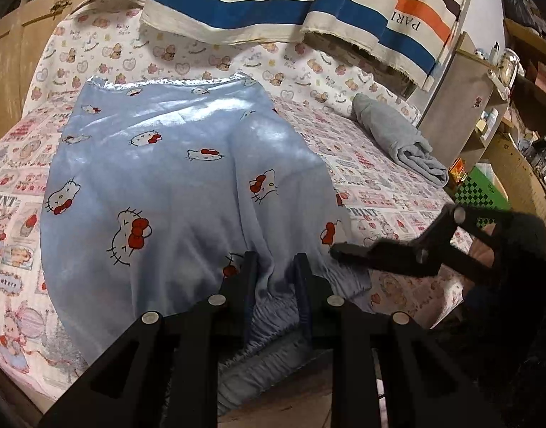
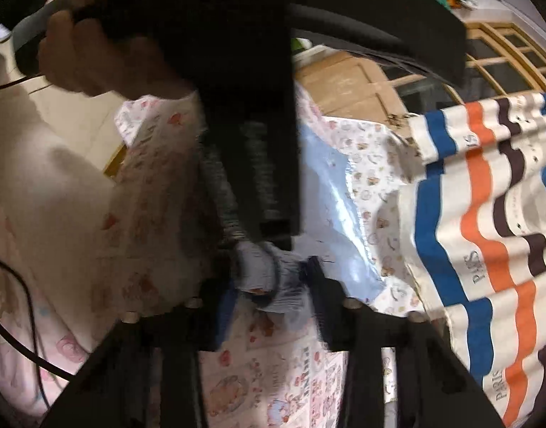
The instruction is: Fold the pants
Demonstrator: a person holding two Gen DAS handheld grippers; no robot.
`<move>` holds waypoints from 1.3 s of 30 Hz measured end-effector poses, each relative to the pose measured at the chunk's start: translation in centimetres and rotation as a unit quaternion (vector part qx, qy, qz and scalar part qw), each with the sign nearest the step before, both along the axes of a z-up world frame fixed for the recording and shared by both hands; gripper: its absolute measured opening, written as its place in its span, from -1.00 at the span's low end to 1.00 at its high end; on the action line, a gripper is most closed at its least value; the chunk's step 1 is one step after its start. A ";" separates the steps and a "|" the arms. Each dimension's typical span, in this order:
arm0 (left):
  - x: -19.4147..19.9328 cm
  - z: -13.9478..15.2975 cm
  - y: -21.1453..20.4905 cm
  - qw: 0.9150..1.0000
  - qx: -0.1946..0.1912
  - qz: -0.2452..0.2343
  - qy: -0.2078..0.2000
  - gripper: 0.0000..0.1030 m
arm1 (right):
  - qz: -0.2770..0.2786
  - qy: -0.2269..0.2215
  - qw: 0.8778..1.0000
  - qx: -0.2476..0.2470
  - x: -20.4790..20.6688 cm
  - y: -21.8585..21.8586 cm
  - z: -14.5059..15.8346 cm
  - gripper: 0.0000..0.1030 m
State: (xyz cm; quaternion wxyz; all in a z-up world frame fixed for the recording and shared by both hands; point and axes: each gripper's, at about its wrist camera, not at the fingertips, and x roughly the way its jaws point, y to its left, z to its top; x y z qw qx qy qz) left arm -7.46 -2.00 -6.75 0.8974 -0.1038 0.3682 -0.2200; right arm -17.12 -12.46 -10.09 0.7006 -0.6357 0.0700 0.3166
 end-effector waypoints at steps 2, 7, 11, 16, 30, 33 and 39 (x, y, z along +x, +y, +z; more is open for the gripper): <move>-0.3 0.2 0.5 1.000 -0.009 0.004 -0.006 -0.60 | -0.003 0.008 1.000 -0.003 0.3 0.0 0.0 -0.50; -3.6 2.8 1.6 0.992 0.062 0.043 -0.097 -0.59 | -0.063 0.108 0.990 0.070 3.2 0.1 2.7 -0.63; -5.7 4.1 3.5 0.988 0.079 0.049 -0.127 -0.53 | -0.094 0.215 0.959 0.160 6.7 -0.4 5.9 -0.67; -6.8 4.0 4.2 0.981 0.107 0.027 -0.157 -0.34 | -0.118 0.301 0.919 0.225 10.9 -1.3 7.3 -0.68; -9.8 1.6 4.0 0.967 0.180 -0.007 -0.179 -0.30 | -0.160 0.366 0.883 0.245 13.1 -2.3 6.3 -0.68; -9.2 1.2 3.7 0.962 0.211 -0.001 -0.175 -0.31 | -0.161 0.380 0.874 0.257 14.0 -2.3 6.4 -0.68; -7.0 0.9 2.1 0.943 0.268 -0.018 -0.199 -0.20 | -0.175 0.406 0.854 0.276 16.0 -2.5 6.4 -0.68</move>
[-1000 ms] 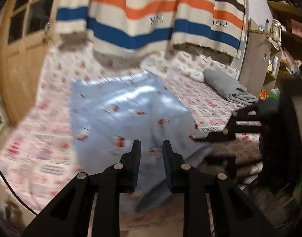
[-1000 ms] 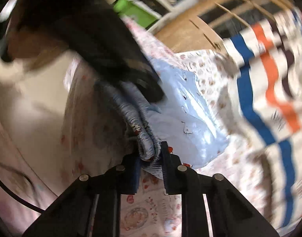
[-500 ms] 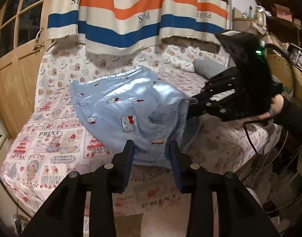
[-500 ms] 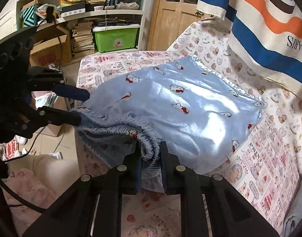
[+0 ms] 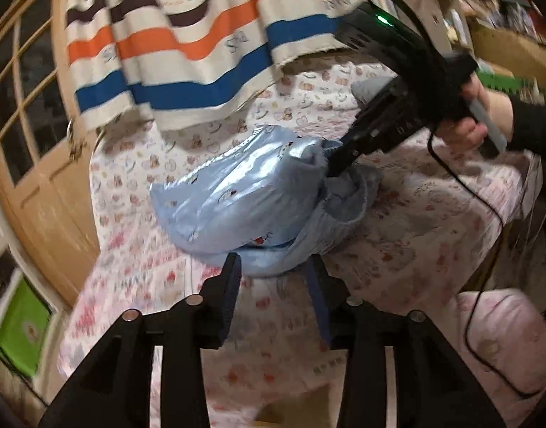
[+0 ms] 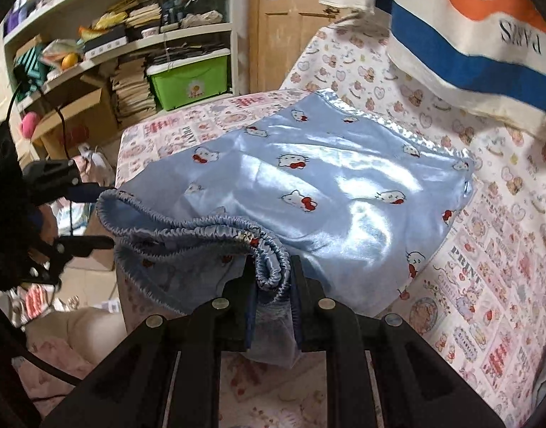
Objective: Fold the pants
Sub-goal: 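Lift the cuffs with both grippers and fold them toward the waistband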
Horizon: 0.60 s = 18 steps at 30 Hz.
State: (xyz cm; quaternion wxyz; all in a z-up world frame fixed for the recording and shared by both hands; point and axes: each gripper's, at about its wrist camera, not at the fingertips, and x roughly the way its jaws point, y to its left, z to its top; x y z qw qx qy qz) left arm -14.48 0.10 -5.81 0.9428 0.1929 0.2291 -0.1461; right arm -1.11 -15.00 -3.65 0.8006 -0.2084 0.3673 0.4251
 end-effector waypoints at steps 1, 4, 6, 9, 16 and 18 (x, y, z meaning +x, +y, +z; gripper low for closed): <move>0.2 0.1 -0.3 1.000 0.010 -0.006 0.001 -0.13 | -0.003 0.004 1.000 0.003 0.3 -0.1 0.1 -0.68; 0.2 0.5 -0.6 0.999 0.015 -0.034 -0.009 0.08 | -0.012 0.008 1.000 0.010 1.0 -0.4 0.3 -0.68; 0.5 0.6 -1.1 0.999 0.026 -0.039 -0.014 0.15 | -0.012 0.014 1.000 0.013 1.3 -0.4 0.5 -0.68; 0.9 0.3 -1.6 0.998 0.044 -0.027 -0.038 0.15 | -0.010 0.015 1.000 0.013 1.7 -0.1 0.6 -0.68; -0.2 -0.1 -2.5 0.987 0.089 -0.065 -0.119 0.31 | -0.007 0.028 0.999 0.015 1.9 0.0 0.2 -0.68; 0.3 -0.7 -2.7 0.983 0.114 -0.071 -0.124 0.31 | -0.006 0.025 1.000 0.015 1.9 -0.1 0.3 -0.68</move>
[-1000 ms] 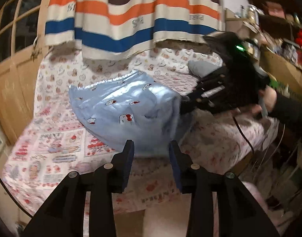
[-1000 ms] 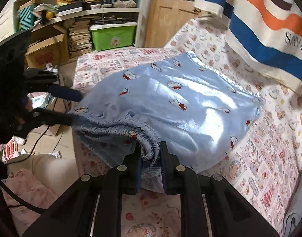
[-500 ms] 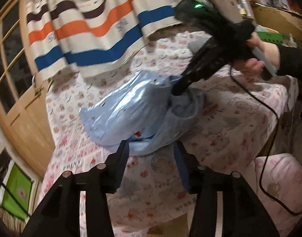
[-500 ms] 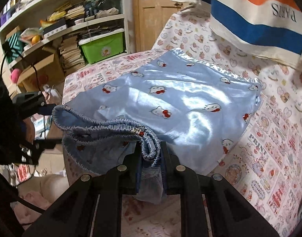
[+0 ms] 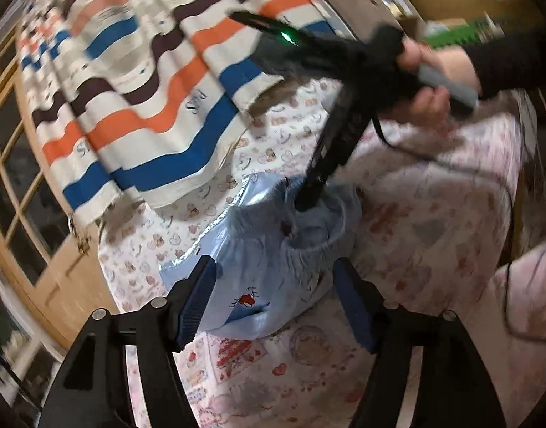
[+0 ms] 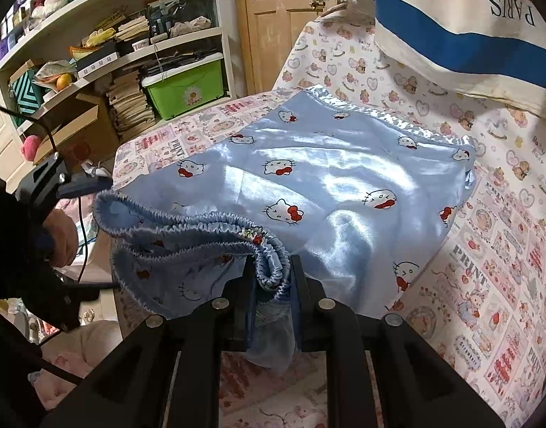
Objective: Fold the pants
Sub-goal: 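Lift the cuffs with both grippers and fold them toward the waistband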
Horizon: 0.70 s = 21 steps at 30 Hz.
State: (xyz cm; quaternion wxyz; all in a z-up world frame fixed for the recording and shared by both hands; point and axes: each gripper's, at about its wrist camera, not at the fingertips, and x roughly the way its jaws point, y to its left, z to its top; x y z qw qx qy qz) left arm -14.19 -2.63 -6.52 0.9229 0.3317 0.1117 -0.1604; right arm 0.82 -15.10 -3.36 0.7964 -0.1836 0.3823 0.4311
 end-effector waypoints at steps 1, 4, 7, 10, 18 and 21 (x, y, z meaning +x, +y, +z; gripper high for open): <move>0.4 -0.2 0.0 1.000 0.006 -0.002 0.001 0.31 | 0.001 -0.002 1.000 -0.001 0.0 0.0 0.1 -0.68; 1.2 -0.2 0.3 1.000 0.011 -0.005 -0.001 0.31 | 0.004 -0.003 1.000 -0.005 -0.2 0.1 0.1 -0.68; 1.4 0.4 0.8 1.000 0.008 -0.023 -0.002 0.31 | 0.009 -0.005 1.000 -0.011 -0.3 0.3 0.2 -0.68; 1.8 0.4 0.8 0.999 0.012 -0.034 0.007 0.31 | 0.010 -0.003 1.000 -0.009 -0.2 0.3 0.4 -0.68; 3.5 0.7 1.4 0.997 -0.051 -0.011 0.053 -0.76 | 0.012 -0.024 0.999 0.025 -0.4 -0.3 1.2 -0.67; 4.3 1.3 2.3 0.994 -0.085 -0.005 0.075 -0.79 | 0.021 -0.025 0.997 0.067 -0.8 -1.7 1.9 -0.51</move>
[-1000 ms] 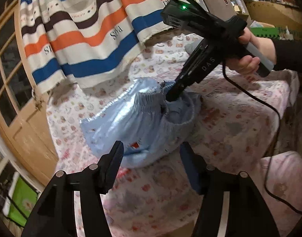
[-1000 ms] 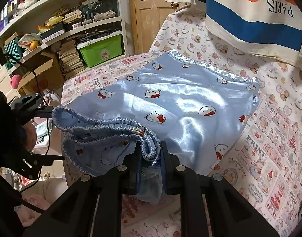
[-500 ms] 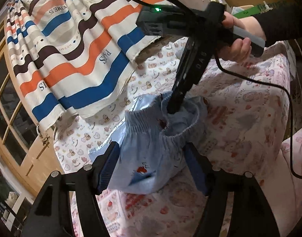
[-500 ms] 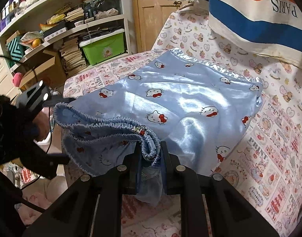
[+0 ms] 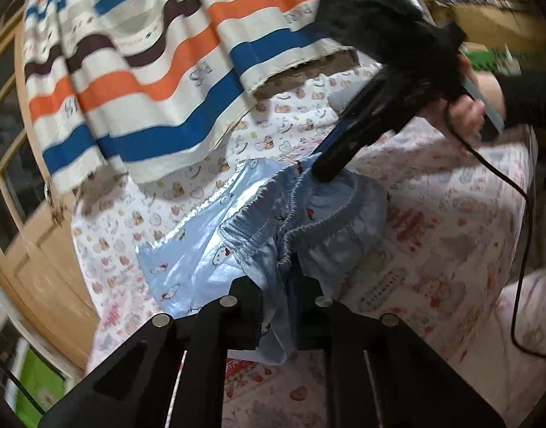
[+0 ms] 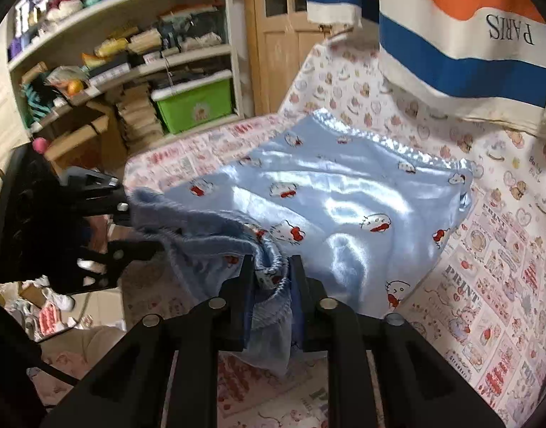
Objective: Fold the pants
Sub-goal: 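Lift the cuffs with both grippers and fold them toward the waistband, then lay the cuffs onto the waistband and open the right gripper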
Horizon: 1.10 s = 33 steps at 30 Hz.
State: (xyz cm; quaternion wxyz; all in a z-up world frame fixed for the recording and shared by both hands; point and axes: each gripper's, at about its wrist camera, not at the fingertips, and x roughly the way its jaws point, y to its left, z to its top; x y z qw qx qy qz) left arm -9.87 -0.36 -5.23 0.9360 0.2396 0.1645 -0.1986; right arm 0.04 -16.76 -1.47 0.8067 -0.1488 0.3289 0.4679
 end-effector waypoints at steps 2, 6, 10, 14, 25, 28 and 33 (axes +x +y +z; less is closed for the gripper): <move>0.5 0.5 0.6 1.000 -0.024 0.002 0.012 -0.79 | 0.000 0.000 1.000 0.031 -0.1 -1.2 0.7 0.16; 0.8 1.0 1.1 0.999 -0.041 -0.001 0.019 -0.79 | 0.020 0.003 0.998 0.054 -0.2 -2.7 1.3 0.42; 1.2 1.2 1.0 0.999 -0.044 -0.001 0.025 -0.79 | 0.079 0.004 0.997 -0.003 -1.0 -1.8 -0.5 0.42; 1.3 1.5 1.1 0.998 -0.054 -0.014 0.026 -0.79 | 0.062 -0.035 0.996 -0.057 -1.3 0.1 -2.6 0.35; 7.1 5.0 1.7 0.995 -0.079 0.033 0.049 -0.79 | -0.039 -0.035 0.998 0.033 1.9 0.5 0.3 -0.79; 9.8 5.3 2.0 0.992 -0.086 0.050 0.079 -0.79 | -0.056 -0.037 0.997 0.033 3.2 1.0 0.4 -0.79; 12.5 4.3 2.3 0.987 -0.082 0.078 0.111 -0.79 | -0.069 -0.017 0.997 0.015 5.8 2.0 -0.2 -0.79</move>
